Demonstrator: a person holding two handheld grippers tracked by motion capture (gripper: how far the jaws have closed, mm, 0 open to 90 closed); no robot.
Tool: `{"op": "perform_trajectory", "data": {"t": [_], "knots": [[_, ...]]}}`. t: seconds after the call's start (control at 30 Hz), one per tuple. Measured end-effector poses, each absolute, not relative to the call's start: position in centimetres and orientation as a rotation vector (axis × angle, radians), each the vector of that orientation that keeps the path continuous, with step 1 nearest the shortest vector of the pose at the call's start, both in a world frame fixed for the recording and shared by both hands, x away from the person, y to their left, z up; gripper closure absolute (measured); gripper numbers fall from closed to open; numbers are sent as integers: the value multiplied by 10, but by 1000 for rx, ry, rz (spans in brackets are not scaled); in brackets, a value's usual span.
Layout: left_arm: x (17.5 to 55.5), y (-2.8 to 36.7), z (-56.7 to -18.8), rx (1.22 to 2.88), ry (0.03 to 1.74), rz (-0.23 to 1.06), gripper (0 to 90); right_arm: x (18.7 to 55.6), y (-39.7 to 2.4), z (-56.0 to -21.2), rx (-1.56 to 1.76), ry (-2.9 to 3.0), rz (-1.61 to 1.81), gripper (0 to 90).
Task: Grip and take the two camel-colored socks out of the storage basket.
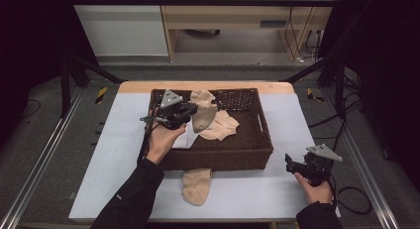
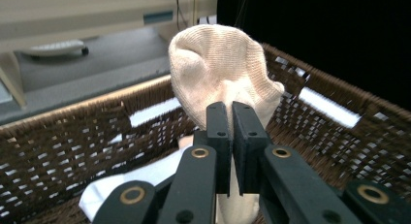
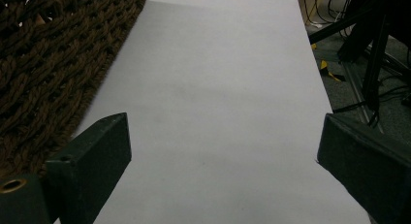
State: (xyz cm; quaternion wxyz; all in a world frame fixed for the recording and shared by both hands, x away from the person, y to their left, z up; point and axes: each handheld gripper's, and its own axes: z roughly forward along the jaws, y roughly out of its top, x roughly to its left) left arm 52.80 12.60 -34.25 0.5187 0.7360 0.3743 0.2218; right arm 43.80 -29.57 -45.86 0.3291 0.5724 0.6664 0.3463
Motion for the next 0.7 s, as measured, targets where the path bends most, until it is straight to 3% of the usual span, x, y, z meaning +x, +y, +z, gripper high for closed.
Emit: {"op": "perform_trajectory", "data": {"t": [0.7], "knots": [[454,147,-295,1643,712,551,859,437,-296,-458,1491,1736,899,54]]}}
